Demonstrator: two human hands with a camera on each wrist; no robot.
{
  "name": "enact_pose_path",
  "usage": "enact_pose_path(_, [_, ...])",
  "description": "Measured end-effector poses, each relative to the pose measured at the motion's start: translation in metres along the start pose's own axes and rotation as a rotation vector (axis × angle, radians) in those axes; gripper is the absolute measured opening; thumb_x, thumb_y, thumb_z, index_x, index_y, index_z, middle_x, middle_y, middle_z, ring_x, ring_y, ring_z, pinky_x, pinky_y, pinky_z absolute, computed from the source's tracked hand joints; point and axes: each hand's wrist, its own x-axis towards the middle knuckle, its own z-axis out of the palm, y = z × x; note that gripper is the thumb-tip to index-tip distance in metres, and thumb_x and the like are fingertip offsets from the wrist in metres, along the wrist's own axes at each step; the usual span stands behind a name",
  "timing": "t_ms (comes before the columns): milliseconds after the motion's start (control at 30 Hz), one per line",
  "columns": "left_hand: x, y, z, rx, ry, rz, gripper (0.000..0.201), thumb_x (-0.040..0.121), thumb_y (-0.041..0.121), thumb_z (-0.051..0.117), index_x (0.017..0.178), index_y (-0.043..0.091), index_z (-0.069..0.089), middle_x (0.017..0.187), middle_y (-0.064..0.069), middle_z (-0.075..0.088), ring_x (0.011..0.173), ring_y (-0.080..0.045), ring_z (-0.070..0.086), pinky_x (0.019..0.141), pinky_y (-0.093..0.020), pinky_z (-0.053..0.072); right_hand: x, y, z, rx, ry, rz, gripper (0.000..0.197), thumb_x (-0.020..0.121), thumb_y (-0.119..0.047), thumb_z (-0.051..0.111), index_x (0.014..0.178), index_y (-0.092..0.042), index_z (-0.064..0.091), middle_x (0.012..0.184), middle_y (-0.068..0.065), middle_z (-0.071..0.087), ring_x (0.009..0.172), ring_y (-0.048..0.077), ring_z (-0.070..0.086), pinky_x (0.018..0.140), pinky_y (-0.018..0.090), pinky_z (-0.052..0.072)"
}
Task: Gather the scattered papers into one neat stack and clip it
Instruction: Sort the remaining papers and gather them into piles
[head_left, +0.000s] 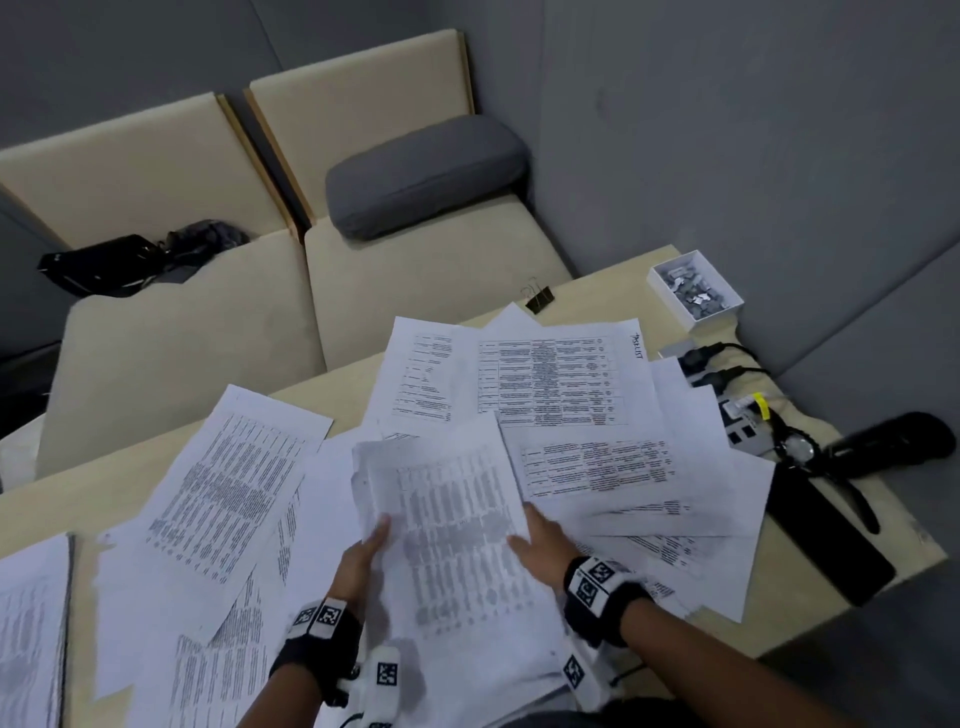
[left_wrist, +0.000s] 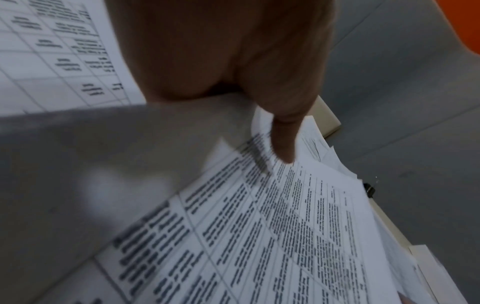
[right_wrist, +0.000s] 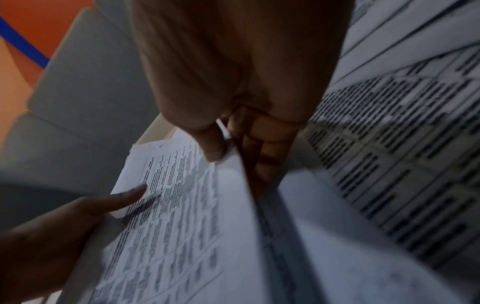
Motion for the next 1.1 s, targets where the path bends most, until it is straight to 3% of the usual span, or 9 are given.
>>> enact_pose_path(67, [0.010, -0.007, -0.004, 0.193, 0.079, 0.061, 0.073, 0.062, 0.045, 0.086, 0.112, -0.004, 0.065, 0.090, -0.008, 0.072, 0.082, -0.025, 0.067, 0.075, -0.033, 0.052, -0.002, -0.002, 0.002, -0.073, -0.142, -0.058, 0.060, 0.100, -0.031, 0.045, 0.151, -0.008, 0.023, 0.155, 0.011, 0.032, 0.138, 0.025, 0.039, 0.112, 0.035, 0.034])
enact_pose_path(133, [0.014, -0.012, -0.004, 0.332, 0.135, 0.093, 0.048, 0.073, 0.018, 0.083, 0.106, -0.011, 0.065, 0.071, -0.012, 0.068, 0.061, -0.024, 0.060, 0.062, -0.030, 0.048, -0.006, 0.001, -0.009, -0.010, -0.164, -0.088, 0.043, 0.098, -0.032, 0.051, 0.134, -0.007, 0.045, 0.127, 0.013, 0.059, 0.100, 0.021, 0.064, 0.084, 0.030, 0.053])
enact_pose_path(233, [0.016, -0.015, -0.007, 0.421, 0.166, 0.092, 0.030, 0.081, 0.011, 0.075, 0.101, -0.009, 0.066, 0.068, -0.014, 0.065, 0.057, -0.024, 0.057, 0.054, -0.025, 0.045, -0.005, 0.015, -0.049, 0.262, 0.171, -0.019, 0.006, 0.092, -0.016, 0.059, 0.095, -0.015, 0.063, 0.086, 0.006, 0.071, 0.064, 0.015, 0.063, 0.070, 0.039, 0.060])
enact_pose_path(333, [0.012, -0.016, -0.006, 0.465, 0.165, 0.107, 0.028, 0.082, 0.013, 0.074, 0.100, -0.006, 0.065, 0.072, -0.014, 0.066, 0.059, -0.024, 0.058, 0.052, -0.022, 0.045, -0.003, 0.044, -0.110, 0.236, 0.647, 0.098, 0.008, 0.086, -0.012, 0.061, 0.086, -0.018, 0.067, 0.088, 0.008, 0.072, 0.084, 0.027, 0.067, 0.082, 0.043, 0.058])
enact_pose_path(433, [0.012, -0.018, -0.007, 0.460, 0.151, 0.122, 0.026, 0.083, 0.013, 0.073, 0.101, -0.004, 0.063, 0.077, -0.016, 0.067, 0.063, -0.026, 0.060, 0.054, -0.024, 0.046, -0.009, 0.081, -0.164, 0.155, 0.885, 0.251, 0.024, 0.081, -0.008, 0.060, 0.105, -0.009, 0.064, 0.112, 0.019, 0.064, 0.104, 0.036, 0.061, 0.092, 0.041, 0.050])
enact_pose_path(533, [0.014, -0.018, -0.007, 0.450, 0.148, 0.131, 0.025, 0.083, 0.011, 0.074, 0.100, -0.005, 0.063, 0.076, -0.016, 0.066, 0.063, -0.026, 0.059, 0.055, -0.025, 0.046, -0.017, 0.110, -0.191, 0.119, 0.877, 0.380, 0.047, 0.077, -0.015, 0.069, 0.122, -0.005, 0.056, 0.128, 0.021, 0.052, 0.115, 0.038, 0.053, 0.101, 0.042, 0.044])
enact_pose_path(633, [0.015, -0.018, -0.007, 0.452, 0.148, 0.126, 0.026, 0.082, 0.011, 0.075, 0.097, -0.007, 0.064, 0.075, -0.018, 0.066, 0.062, -0.027, 0.058, 0.056, -0.026, 0.047, -0.019, 0.115, -0.189, 0.188, 0.735, 0.323, 0.055, 0.079, -0.016, 0.074, 0.128, -0.004, 0.052, 0.111, 0.014, 0.062, 0.103, 0.031, 0.059, 0.094, 0.037, 0.046])
enact_pose_path(800, [0.014, -0.016, -0.006, 0.436, 0.139, 0.126, 0.022, 0.082, 0.005, 0.074, 0.094, -0.011, 0.064, 0.065, -0.014, 0.062, 0.055, -0.023, 0.054, 0.052, -0.025, 0.043, -0.017, 0.106, -0.171, 0.245, 0.650, 0.263, 0.045, 0.077, -0.016, 0.079, 0.117, -0.005, 0.060, 0.110, 0.014, 0.067, 0.104, 0.031, 0.063, 0.092, 0.038, 0.051])
enact_pose_path(1100, [0.012, -0.011, -0.006, 0.458, 0.094, 0.145, 0.013, 0.082, 0.001, 0.072, 0.088, -0.004, 0.061, 0.065, -0.011, 0.061, 0.056, -0.021, 0.055, 0.052, -0.024, 0.043, -0.035, 0.100, -0.165, 0.014, 0.816, 0.266, 0.020, 0.085, -0.008, 0.064, 0.096, -0.016, 0.049, 0.101, 0.017, 0.066, 0.094, 0.034, 0.063, 0.080, 0.036, 0.050])
